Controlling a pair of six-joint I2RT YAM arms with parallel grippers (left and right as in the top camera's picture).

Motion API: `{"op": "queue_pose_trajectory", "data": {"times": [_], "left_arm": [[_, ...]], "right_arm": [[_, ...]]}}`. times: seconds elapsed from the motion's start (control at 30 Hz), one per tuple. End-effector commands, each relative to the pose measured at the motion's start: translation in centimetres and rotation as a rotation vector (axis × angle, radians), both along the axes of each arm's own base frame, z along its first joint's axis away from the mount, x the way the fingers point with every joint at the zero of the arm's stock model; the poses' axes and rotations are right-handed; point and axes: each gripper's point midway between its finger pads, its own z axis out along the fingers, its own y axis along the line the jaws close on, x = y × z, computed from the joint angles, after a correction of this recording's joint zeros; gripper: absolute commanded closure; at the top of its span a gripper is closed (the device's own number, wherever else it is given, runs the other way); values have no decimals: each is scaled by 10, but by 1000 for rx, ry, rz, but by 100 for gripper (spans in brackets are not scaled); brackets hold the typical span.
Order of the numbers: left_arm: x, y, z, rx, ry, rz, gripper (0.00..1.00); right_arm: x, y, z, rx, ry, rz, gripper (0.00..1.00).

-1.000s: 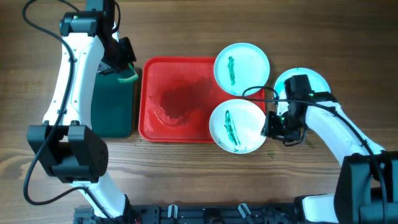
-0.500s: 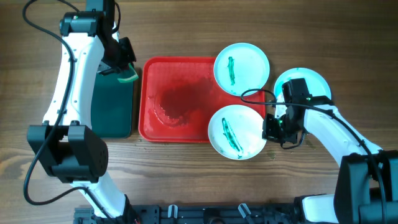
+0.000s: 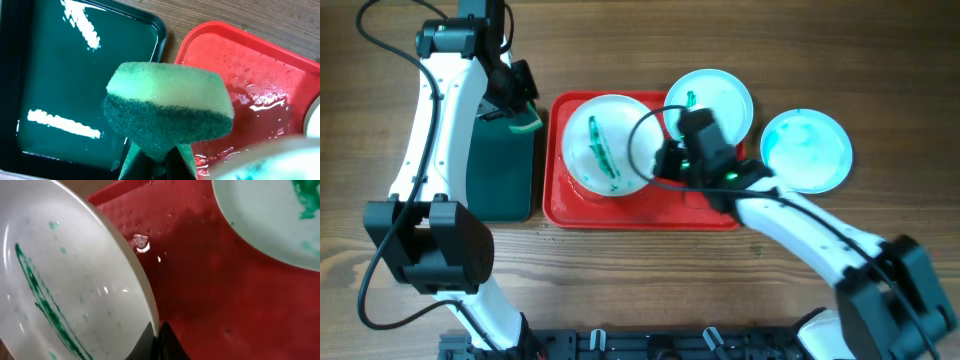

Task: Clean dirty plates on tray and stack at the side
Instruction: 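Grasp the rim of the lower-right plate with right gripper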

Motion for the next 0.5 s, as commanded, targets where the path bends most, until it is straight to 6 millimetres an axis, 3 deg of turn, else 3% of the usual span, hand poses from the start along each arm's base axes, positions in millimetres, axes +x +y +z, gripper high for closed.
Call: {"op": "queue_pose_trajectory", "data": {"times": [0.0, 0.13, 0.23, 0.37, 0.47], "left_arm": [[-1, -4, 2, -16, -5, 8, 96], [-1, -4, 2, -16, -5, 7, 96], [-1, -4, 2, -16, -5, 7, 96], [-1, -4, 2, -16, -5, 7, 96], [-1, -4, 2, -16, -5, 7, 96]], "right_arm": [[11, -2, -30, -89, -23, -182, 96], [5, 6, -54, -97, 27, -141, 96], [0, 16, -52, -92, 29, -50, 78], [2, 29, -33, -148, 10, 123, 64], [22, 27, -2, -264, -87, 289, 61]]}}
